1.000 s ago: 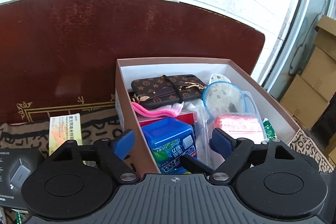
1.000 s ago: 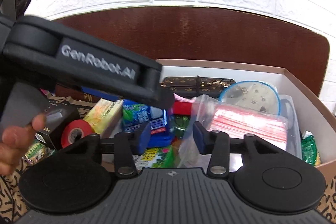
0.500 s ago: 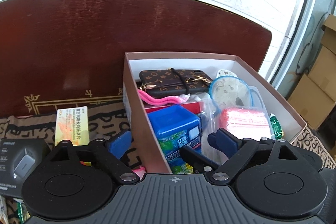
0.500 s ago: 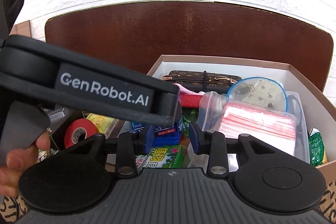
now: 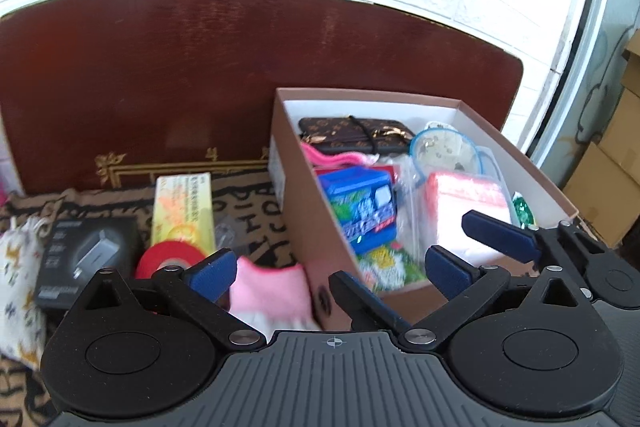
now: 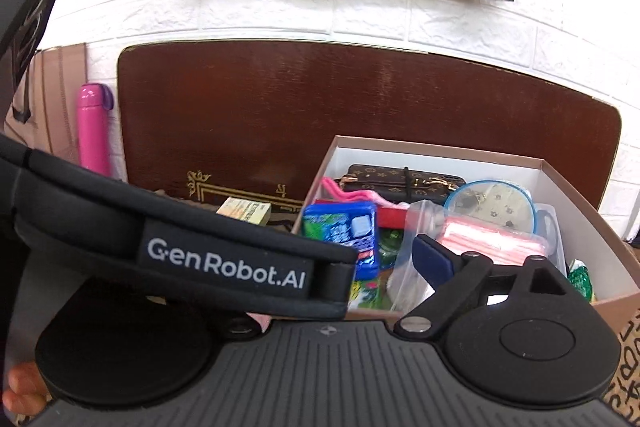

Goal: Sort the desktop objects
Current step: 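Open the left gripper to release the container and withdraw, then move the left gripper back to the green snack packet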

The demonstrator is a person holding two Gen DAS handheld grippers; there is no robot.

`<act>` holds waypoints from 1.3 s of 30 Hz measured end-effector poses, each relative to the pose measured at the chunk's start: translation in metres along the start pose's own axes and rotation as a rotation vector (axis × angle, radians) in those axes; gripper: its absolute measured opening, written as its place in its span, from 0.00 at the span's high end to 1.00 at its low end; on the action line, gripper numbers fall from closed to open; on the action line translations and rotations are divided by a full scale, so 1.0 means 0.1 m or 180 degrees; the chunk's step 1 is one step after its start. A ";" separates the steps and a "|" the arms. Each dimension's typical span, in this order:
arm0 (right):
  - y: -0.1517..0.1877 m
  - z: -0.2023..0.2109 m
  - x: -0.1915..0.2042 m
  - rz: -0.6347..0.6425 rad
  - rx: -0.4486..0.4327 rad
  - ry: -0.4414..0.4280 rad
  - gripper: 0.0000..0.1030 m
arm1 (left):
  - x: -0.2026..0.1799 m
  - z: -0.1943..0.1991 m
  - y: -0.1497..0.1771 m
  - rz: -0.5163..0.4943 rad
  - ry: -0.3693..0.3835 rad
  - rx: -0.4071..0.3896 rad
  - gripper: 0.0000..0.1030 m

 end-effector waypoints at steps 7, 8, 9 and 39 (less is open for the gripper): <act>0.06 0.26 0.29 -0.0011 0.0063 -0.0091 0.03 | 0.14 0.41 0.18 -0.0099 -0.0244 -0.0071 0.00; 0.07 0.29 0.34 -0.0027 0.0072 -0.0110 0.03 | 0.16 0.47 0.21 -0.0107 -0.0276 -0.0088 0.00; 0.08 0.32 0.38 -0.0046 0.0082 -0.0127 0.03 | 0.20 0.52 0.23 -0.0112 -0.0309 -0.0098 0.00; 0.37 0.53 1.41 -0.0061 0.0395 -0.0585 0.01 | 1.04 1.18 0.81 0.0074 -0.0953 0.0088 0.00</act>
Point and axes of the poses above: each gripper's, at about its wrist camera, not at the fingertips, and z roughly against the way its jaws point, x to its left, y to its underside, the point moved 8 cm from there along -z, roughly the way its jaws point, and after that the axes turned 13 degrees about -x, right-handed, at the moved point
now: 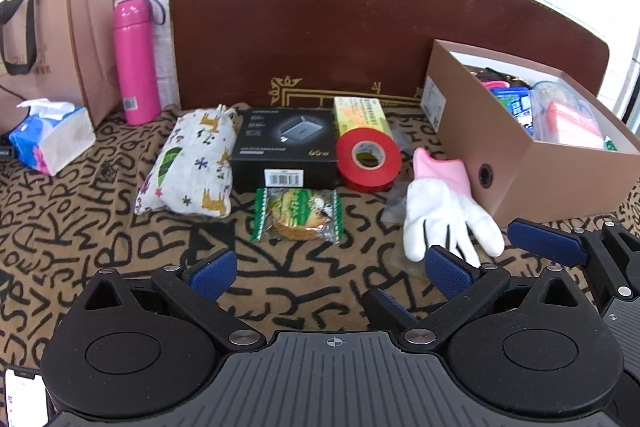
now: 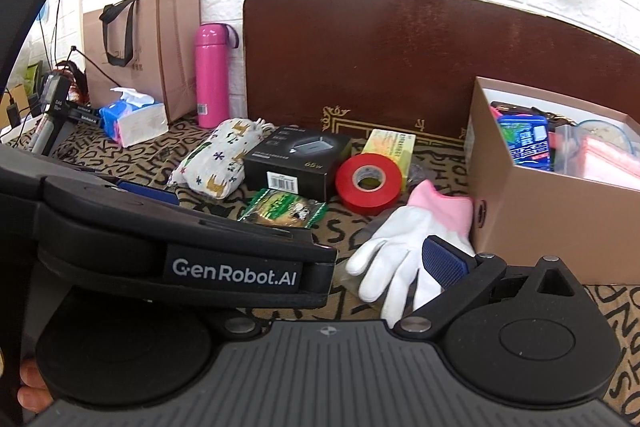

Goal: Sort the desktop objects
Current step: 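Move the left gripper back to the green snack packet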

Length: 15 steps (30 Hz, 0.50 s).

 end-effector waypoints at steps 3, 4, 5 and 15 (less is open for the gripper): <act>0.01 -0.02 0.03 0.0018 0.0012 -0.0024 0.01 | 0.04 -0.02 0.02 0.0018 -0.0008 0.0016 0.00; 0.02 -0.02 0.04 0.0018 0.0014 -0.0032 0.01 | 0.05 -0.03 0.02 0.0026 0.0006 0.0021 0.00; 0.02 -0.04 0.05 0.0016 0.0019 -0.0045 0.01 | 0.07 -0.04 0.03 0.0037 0.0024 0.0026 0.00; 0.13 -0.25 0.10 0.0022 0.0099 -0.0150 0.02 | 0.48 -0.29 0.03 0.0343 0.0058 0.0092 0.00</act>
Point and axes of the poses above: each gripper's, at about its wrist camera, not at the fingertips, and z roughly against the way its jaws point, x to its left, y to its underside, the point moved 8 cm from there along -z, roughly the way its jaws point, and after that the axes turned 13 degrees about -x, right-handed, at the moved point
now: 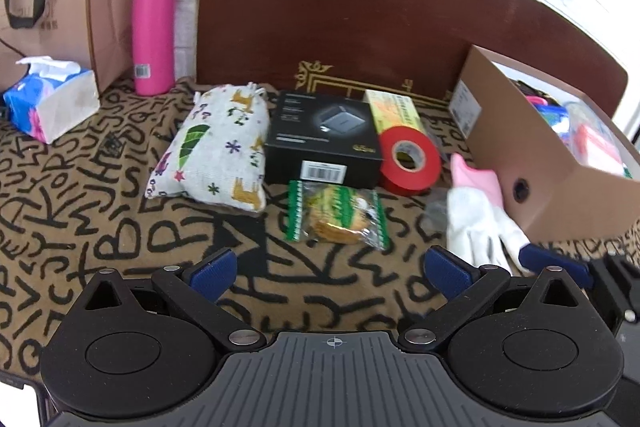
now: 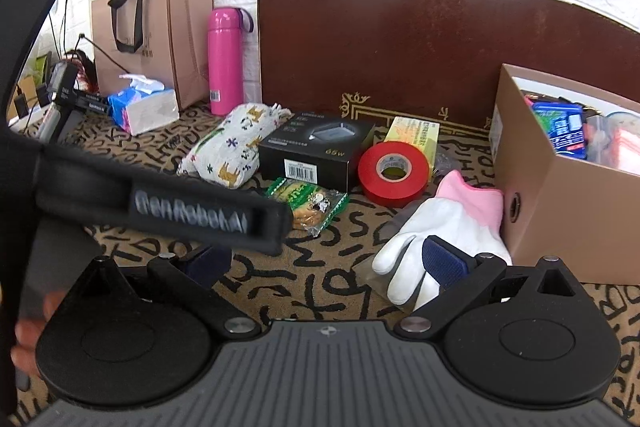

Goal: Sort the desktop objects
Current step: 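Move the left gripper back to the green snack packet, then close the left gripper on the green snack packet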

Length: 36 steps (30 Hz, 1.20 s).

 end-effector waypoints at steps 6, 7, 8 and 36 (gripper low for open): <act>0.08 -0.22 0.03 0.0100 0.0106 -0.0024 0.06 | 0.07 -0.28 -0.02 -0.0012 0.0110 0.0137 0.05; 0.10 -0.27 0.04 0.0102 0.0135 -0.0034 0.07 | 0.07 -0.33 -0.01 -0.0016 0.0136 0.0166 0.07; 0.10 -0.30 0.02 0.0099 0.0151 -0.0042 0.08 | 0.06 -0.37 -0.01 -0.0024 0.0159 0.0191 0.09; 0.14 -1.09 0.03 0.0110 0.0315 -0.0479 0.38 | 0.05 -1.04 -0.09 -0.0284 0.0590 0.0523 0.41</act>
Point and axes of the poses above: each gripper's, at about its wrist camera, not at the fingertips, and z roughly against the way its jaws point, x to its left, y to its underside, the point moved 8 cm from there along -z, roughly the way its jaws point, and after that the axes turned 13 degrees about -x, right-handed, at the moved point
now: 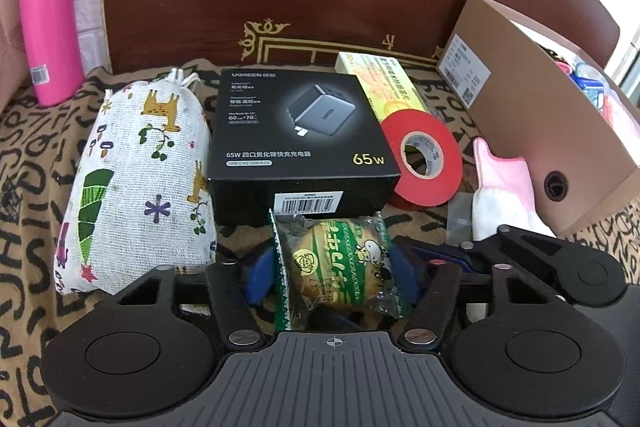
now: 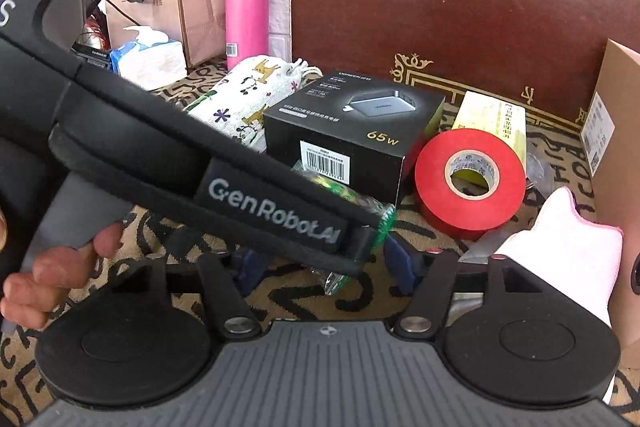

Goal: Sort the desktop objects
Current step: 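Close the left gripper on the green snack packet, then carry the snack packet with the left gripper over the cardboard box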

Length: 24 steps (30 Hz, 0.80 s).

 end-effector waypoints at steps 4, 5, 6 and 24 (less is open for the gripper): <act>-0.02 0.01 0.03 0.0046 0.0021 -0.0008 0.43 | -0.04 0.03 0.03 -0.0009 0.0030 -0.0002 0.41; -0.02 0.02 0.03 0.0044 0.0028 -0.0003 0.43 | -0.05 0.04 0.04 -0.0008 0.0016 -0.0006 0.41; -0.02 0.03 0.03 0.0031 0.0037 -0.0004 0.43 | -0.06 0.06 0.05 -0.0010 0.0011 -0.0005 0.41; -0.20 0.68 0.15 0.0056 -0.0190 0.0008 0.45 | -0.46 0.66 0.00 -0.0116 0.0020 -0.0202 0.47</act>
Point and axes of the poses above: each gripper's, at about its wrist camera, not at the fingertips, and z roughly against the way its jaws point, x to its left, y to its underside, the point moved 8 cm from there along -z, roughly the way its jaws point, and after that the axes turned 13 degrees about -x, right-handed, at the moved point
